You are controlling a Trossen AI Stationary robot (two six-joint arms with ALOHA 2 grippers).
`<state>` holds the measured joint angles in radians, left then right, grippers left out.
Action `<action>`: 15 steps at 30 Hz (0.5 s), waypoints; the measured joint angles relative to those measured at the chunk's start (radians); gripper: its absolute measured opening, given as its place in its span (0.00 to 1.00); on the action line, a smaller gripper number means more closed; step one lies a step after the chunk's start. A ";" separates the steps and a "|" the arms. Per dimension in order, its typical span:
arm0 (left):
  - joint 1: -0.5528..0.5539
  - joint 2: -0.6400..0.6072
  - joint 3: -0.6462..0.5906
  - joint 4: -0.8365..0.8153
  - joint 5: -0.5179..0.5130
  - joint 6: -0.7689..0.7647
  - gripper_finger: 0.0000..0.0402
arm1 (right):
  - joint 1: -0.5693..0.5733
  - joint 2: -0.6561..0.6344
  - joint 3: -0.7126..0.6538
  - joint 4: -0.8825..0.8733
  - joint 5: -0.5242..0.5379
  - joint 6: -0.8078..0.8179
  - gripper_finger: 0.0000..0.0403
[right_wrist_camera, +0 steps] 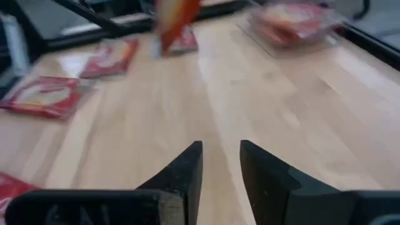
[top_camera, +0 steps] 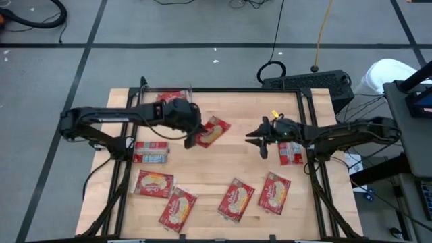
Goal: Sort popcorn bags into baskets
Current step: Put the red popcorn bag into the transparent bin
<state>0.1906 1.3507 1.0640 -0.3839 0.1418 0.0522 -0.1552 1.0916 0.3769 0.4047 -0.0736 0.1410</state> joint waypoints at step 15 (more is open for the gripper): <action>0.127 0.007 0.369 -0.671 -0.371 0.446 0.10 | 0.164 0.000 -0.234 0.339 0.004 0.037 0.25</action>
<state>0.3179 1.3578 1.4328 -1.0546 -0.2289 0.4986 0.0087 1.0916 0.1425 0.7441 -0.0696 0.1783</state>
